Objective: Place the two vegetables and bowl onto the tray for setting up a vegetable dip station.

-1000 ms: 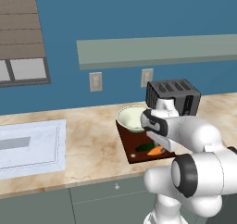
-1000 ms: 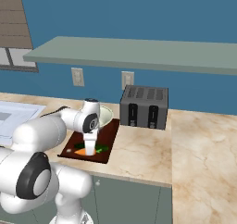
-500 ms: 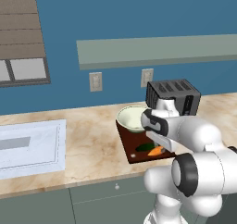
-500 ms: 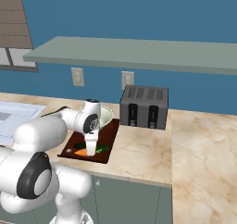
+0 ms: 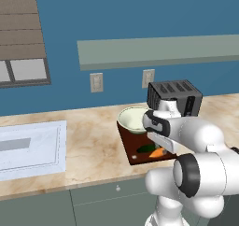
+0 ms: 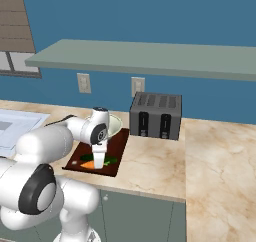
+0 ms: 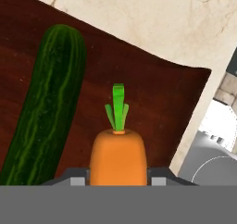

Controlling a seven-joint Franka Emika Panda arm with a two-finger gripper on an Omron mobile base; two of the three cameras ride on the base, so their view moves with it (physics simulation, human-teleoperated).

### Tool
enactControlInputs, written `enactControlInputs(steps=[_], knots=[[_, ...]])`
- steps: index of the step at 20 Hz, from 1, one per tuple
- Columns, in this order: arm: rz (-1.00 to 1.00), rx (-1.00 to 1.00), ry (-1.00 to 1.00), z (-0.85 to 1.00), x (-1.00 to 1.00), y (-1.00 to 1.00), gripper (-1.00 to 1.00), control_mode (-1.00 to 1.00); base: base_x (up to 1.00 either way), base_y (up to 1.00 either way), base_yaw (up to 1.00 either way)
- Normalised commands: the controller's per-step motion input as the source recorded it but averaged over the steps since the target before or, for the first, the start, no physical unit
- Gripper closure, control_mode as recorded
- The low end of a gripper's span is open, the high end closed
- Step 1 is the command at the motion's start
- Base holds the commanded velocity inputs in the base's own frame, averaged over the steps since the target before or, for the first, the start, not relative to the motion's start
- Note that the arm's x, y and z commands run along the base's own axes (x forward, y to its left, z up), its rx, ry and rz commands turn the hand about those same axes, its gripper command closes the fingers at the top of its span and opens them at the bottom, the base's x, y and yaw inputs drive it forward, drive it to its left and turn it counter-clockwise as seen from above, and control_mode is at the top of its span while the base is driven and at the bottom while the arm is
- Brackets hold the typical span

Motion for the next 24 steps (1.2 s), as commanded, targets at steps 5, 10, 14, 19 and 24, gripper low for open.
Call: enactControlInputs(steps=[5,10,14,19,24], knots=[[0.00,0.00,0.00,0.00,0.00,-0.01,-1.00,-1.00,0.00,0.00,0.00],[0.00,0.00,0.00,0.00,0.00,0.00,-1.00,-1.00,0.00,0.00,0.00],[0.00,0.00,0.00,0.08,-0.06,0.00,-1.00,-1.00,0.00,0.00,0.00],[-0.05,0.00,0.00,0.18,-0.21,0.00,-1.00,-1.00,0.00,0.00,0.00],[-0.18,0.00,0.00,0.18,-0.31,0.01,-1.00,-1.00,0.00,0.00,0.00]])
